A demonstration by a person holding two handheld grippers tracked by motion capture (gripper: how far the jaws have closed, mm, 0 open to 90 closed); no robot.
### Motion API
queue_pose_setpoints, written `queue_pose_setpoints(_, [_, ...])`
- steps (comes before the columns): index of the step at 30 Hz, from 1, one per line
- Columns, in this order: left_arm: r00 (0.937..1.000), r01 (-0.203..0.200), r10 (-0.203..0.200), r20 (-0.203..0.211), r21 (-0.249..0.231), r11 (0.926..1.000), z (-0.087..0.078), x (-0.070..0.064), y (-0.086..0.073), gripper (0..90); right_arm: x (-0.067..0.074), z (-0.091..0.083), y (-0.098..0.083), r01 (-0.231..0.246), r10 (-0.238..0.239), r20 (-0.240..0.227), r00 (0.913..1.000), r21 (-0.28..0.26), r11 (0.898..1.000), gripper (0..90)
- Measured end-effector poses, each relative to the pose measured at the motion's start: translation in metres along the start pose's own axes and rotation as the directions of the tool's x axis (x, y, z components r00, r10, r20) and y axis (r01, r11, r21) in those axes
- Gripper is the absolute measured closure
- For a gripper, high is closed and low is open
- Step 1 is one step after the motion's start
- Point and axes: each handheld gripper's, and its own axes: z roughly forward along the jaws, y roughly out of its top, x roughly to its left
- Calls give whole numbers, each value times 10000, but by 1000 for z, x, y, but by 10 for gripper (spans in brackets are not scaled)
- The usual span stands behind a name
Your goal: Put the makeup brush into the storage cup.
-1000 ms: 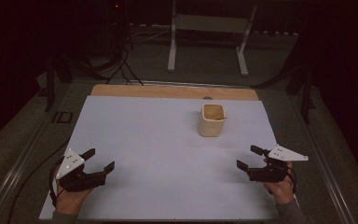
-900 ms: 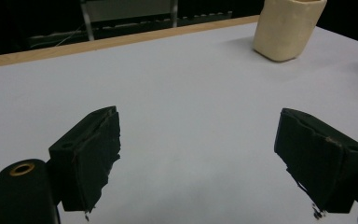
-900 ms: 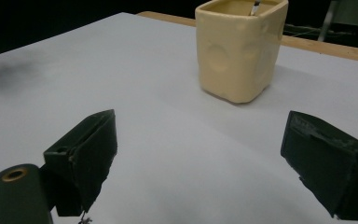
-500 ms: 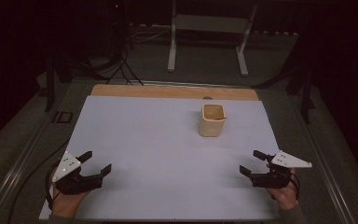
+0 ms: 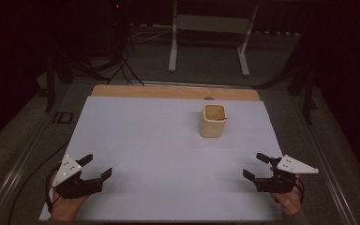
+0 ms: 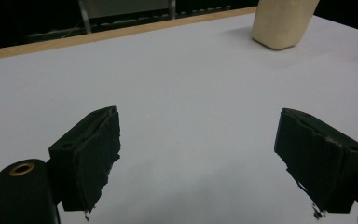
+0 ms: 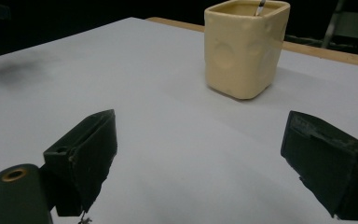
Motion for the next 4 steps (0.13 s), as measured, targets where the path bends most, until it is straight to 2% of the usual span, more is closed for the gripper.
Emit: queue_pose_setpoints(4, [10000,74,-74,-34,-7,10000,1,1,-1,155,0,0,-1,56,-56,8,10000,-14,10000,105])
